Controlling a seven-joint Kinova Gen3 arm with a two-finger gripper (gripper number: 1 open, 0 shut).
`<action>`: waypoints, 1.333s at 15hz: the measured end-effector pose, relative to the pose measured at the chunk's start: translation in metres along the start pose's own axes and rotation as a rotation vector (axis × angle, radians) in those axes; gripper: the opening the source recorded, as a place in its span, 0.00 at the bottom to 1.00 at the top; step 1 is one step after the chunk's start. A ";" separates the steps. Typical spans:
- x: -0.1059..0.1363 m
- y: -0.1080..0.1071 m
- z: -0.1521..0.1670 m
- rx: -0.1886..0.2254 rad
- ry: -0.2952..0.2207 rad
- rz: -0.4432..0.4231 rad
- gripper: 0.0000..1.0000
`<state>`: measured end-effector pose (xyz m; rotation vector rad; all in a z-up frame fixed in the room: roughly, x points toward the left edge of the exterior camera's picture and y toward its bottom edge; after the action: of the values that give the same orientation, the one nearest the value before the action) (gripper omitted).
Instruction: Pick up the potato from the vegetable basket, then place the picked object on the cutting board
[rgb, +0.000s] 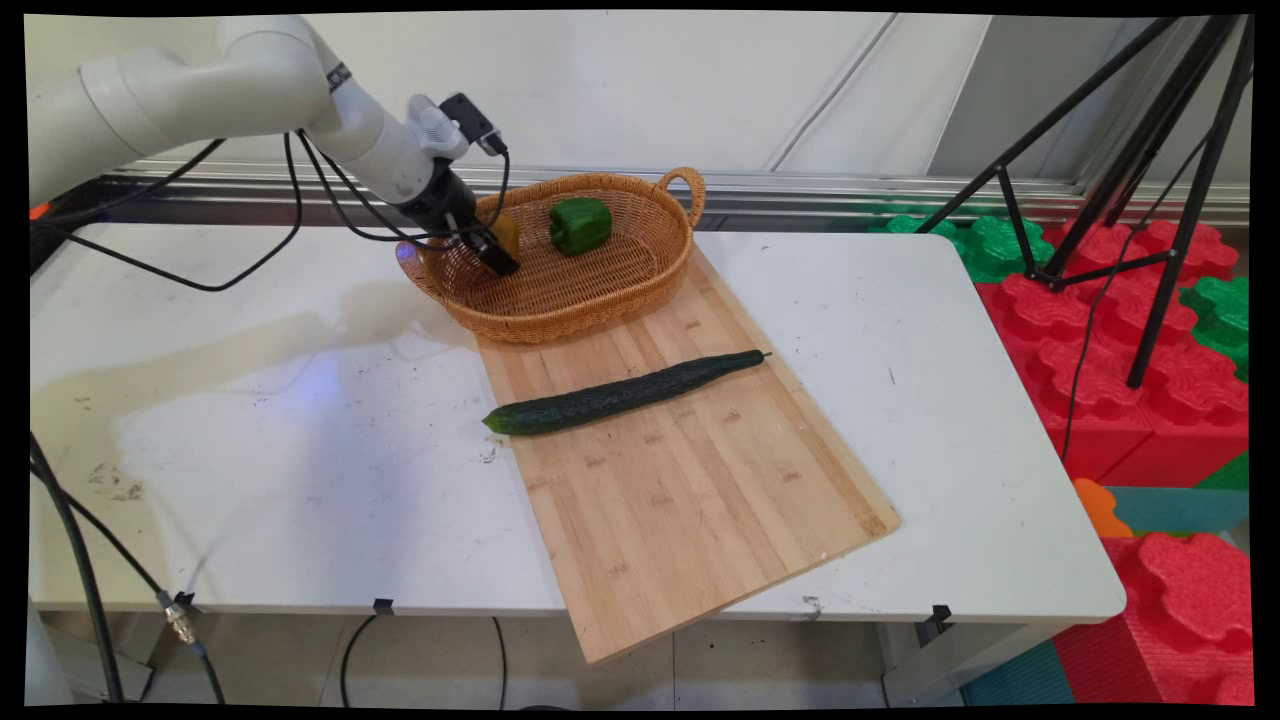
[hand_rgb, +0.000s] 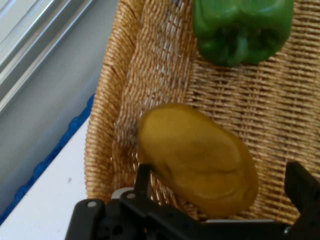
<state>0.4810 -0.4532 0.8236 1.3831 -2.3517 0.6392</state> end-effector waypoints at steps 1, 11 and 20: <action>0.001 0.001 0.003 0.005 0.001 -0.002 1.00; 0.005 0.008 0.015 0.040 0.014 -0.015 0.00; 0.005 0.006 -0.005 0.027 0.039 0.001 0.00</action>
<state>0.4731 -0.4514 0.8295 1.3690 -2.3215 0.6946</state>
